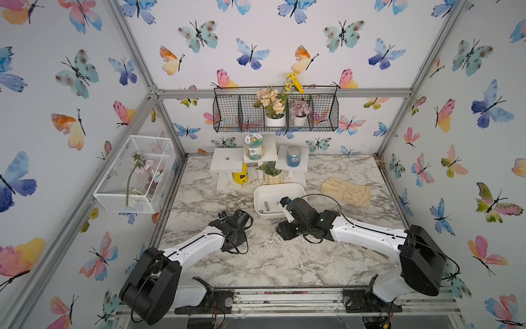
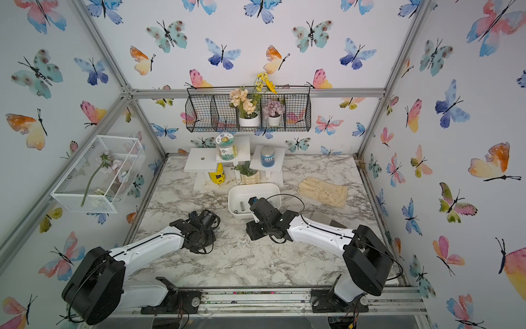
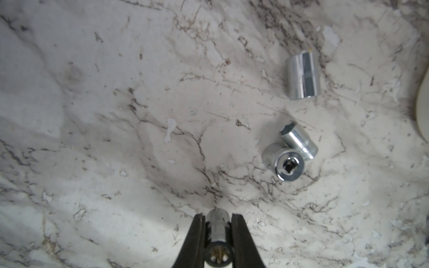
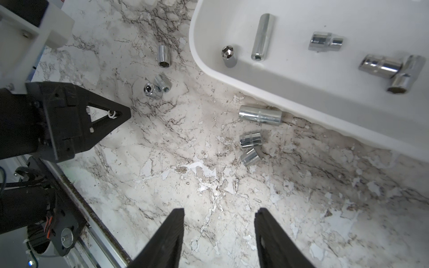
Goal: Put the socket on the desktop into the storage box
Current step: Pick up the socket head from the center of the board, then place the socket head in the storage box.
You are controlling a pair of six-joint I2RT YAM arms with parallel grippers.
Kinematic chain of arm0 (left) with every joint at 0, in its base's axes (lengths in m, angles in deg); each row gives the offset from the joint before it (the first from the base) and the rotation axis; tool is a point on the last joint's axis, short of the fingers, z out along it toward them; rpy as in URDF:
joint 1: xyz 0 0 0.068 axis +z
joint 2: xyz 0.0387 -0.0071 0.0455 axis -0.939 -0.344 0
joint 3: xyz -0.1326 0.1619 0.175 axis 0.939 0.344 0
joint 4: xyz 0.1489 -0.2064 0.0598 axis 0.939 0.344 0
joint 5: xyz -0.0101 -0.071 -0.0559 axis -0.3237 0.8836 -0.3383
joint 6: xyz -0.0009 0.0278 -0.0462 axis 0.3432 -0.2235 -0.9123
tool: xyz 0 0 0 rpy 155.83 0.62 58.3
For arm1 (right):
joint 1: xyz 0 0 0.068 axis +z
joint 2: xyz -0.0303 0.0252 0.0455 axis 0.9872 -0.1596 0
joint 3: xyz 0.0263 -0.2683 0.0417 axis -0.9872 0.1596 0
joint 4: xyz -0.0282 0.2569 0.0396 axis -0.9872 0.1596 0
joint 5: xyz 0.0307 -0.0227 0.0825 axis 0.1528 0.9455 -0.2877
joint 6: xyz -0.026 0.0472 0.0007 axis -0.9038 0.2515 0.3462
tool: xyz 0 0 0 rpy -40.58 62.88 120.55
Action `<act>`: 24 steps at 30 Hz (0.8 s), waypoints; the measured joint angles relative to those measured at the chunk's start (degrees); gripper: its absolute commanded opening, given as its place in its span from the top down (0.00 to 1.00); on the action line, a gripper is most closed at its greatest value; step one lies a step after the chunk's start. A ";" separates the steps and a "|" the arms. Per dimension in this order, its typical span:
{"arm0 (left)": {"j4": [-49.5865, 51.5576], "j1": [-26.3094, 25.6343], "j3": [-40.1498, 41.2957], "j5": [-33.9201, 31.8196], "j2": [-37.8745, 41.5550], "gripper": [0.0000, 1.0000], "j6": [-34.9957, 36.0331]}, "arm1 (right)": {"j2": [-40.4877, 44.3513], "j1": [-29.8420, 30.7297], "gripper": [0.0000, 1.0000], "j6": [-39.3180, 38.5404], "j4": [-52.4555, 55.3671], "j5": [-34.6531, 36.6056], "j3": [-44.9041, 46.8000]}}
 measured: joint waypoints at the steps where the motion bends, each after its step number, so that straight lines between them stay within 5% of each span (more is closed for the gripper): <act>1: 0.15 0.00 -0.44 0.24 0.02 0.98 0.15 | 0.13 0.00 0.46 0.04 -0.02 0.15 0.17; 16: 1.18 -0.59 -12.09 3.80 -1.73 0.98 3.19 | 2.91 -0.52 0.44 1.07 0.70 2.95 1.68; 24: 1.36 -3.96 -19.93 4.11 -8.11 0.99 4.28 | 11.61 -5.35 0.44 2.64 0.26 3.02 5.62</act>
